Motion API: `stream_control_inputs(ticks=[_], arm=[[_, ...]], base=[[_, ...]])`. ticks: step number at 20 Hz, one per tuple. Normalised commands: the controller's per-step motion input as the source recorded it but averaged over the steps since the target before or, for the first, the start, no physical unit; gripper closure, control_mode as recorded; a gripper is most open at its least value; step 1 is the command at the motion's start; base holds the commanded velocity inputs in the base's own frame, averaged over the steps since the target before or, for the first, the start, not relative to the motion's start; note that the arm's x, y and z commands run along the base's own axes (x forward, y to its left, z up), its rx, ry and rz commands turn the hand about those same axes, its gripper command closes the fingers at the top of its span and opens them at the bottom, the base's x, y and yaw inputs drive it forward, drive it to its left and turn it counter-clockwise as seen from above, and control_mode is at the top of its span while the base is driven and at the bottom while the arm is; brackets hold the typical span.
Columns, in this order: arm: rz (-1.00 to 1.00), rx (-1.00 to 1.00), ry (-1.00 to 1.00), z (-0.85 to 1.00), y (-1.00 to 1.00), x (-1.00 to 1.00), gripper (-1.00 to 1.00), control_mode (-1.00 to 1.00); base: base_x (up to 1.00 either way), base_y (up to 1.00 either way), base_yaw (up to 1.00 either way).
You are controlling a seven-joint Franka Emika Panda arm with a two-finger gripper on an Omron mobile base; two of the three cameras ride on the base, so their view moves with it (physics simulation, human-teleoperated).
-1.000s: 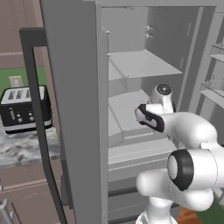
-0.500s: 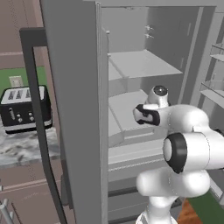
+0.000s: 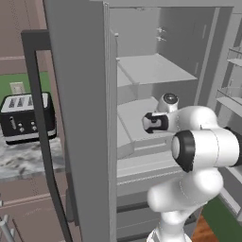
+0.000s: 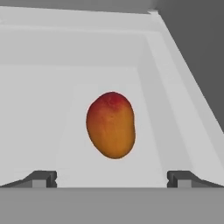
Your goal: Retrieve the peach and mango from the fridge and place them into the bowl on the dining table.
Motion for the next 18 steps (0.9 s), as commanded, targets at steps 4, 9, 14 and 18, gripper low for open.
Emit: stream_control_inputs(ticks=[4, 9, 14, 18], arm=[[0.0, 0.0, 0.0, -0.09, -0.03, 0.24, -1.0, -1.0], [0.0, 0.0, 0.0, -0.12, -0.05, 0.24, -1.0, -1.0], [0.0, 0.0, 0.0, -0.12, -0.05, 0.21, -1.0, -1.0], [0.0, 0.0, 0.0, -0.12, -0.02, 0.21, -1.0, -1.0]], base=[[0.0, 0.0, 0.0], [0.0, 0.0, 0.0], [0.0, 0.0, 0.0], [0.0, 0.0, 0.0]])
